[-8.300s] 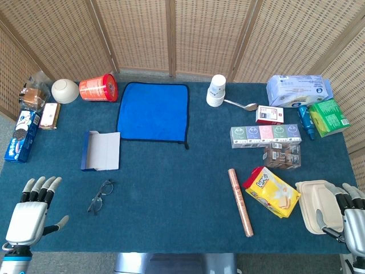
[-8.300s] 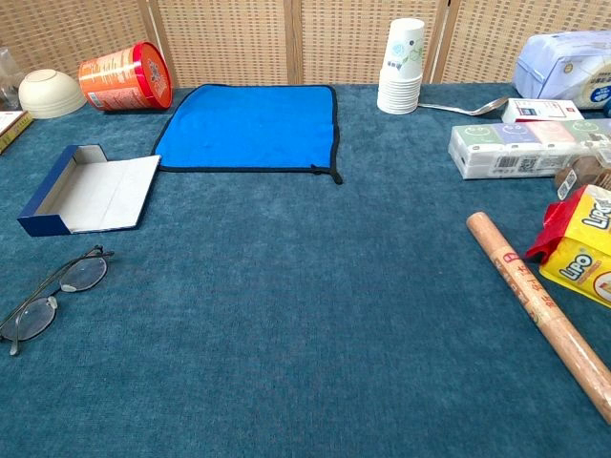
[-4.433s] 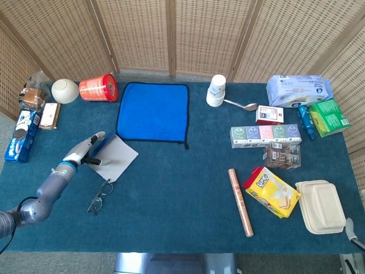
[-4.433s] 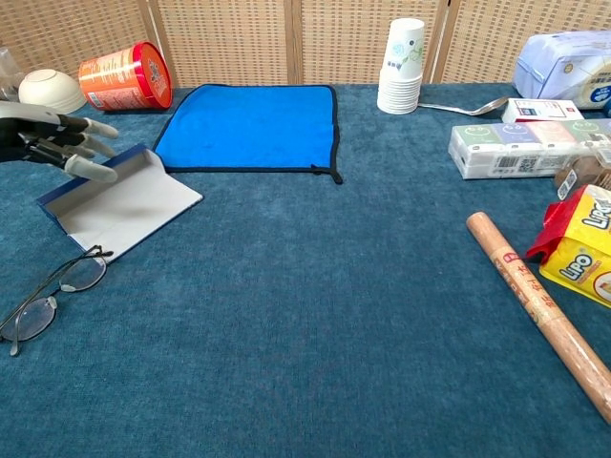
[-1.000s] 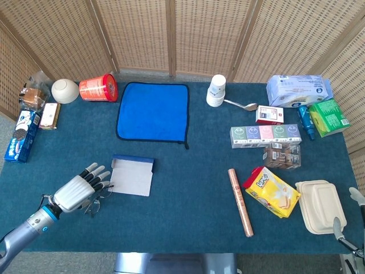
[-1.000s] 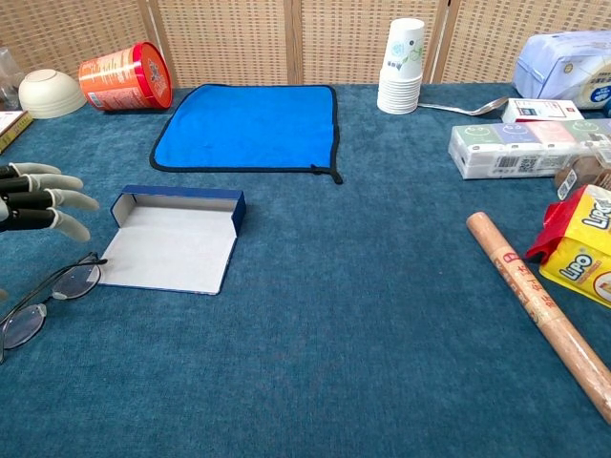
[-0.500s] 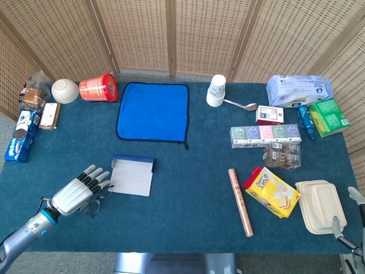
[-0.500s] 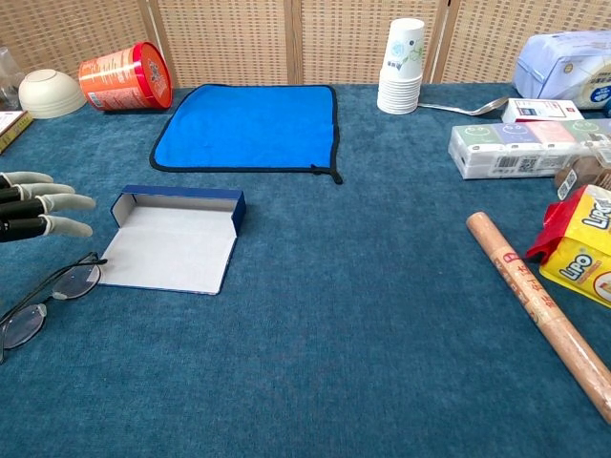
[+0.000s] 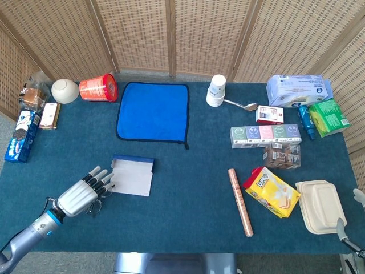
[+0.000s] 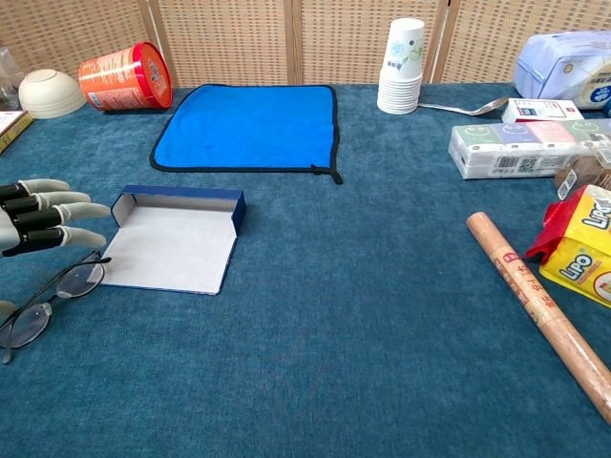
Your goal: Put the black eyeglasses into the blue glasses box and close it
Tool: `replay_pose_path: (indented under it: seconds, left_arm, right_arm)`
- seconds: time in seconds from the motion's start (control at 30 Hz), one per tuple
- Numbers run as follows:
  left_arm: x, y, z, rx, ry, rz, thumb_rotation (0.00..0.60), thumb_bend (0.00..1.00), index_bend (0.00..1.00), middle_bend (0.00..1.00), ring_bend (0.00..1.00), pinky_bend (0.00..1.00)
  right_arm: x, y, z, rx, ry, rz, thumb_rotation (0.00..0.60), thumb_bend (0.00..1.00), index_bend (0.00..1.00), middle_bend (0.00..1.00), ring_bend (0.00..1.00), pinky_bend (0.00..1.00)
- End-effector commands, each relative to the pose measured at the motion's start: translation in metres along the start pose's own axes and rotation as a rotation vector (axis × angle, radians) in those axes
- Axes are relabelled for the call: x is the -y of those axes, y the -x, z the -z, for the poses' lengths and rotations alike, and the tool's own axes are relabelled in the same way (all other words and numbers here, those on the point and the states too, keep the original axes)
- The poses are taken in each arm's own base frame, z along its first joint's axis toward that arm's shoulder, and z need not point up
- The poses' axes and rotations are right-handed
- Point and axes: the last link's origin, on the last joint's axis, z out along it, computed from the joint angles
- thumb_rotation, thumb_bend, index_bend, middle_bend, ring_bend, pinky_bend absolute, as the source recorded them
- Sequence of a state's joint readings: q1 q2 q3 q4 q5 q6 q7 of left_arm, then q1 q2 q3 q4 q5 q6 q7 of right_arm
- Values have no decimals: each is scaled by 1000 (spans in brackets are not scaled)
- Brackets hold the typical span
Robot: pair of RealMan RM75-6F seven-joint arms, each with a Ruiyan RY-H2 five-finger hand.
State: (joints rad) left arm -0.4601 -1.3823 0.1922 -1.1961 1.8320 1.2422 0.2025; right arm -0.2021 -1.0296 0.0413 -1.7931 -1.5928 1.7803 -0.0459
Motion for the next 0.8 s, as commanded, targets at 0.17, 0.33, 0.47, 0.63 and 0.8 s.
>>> replay_pose_path:
  seconds: [0.17,0.33,0.47,0.63,0.8]
  left_arm:
    - [-12,-10,-13,-48,39,24,600,189,160,30,0,0]
    - [-22,-19,-26,-75,70,47,600,189,162,31,0,0]
    - [-35,-24,-37,-79,95,112,600,190,166,32,0,0]
    - [-41,-29,-42,-78,116,172,600,187,172,32,0,0]
    - [-31,-35,-40,-80,122,142,600,184,175,32,0,0]
  right_arm:
    - [-2,-1,2,-1,4,-2,346,447,149,289,172,187]
    - [-5,-3,4,-8,12,-2,349,447,150,289,172,186]
    - [-6,-4,5,-15,20,-2,347,447,150,289,172,187]
    - [-6,-4,6,-18,20,-4,348,447,149,289,173,187]
    - [-5,-4,5,-20,19,-3,349,447,149,289,174,187]
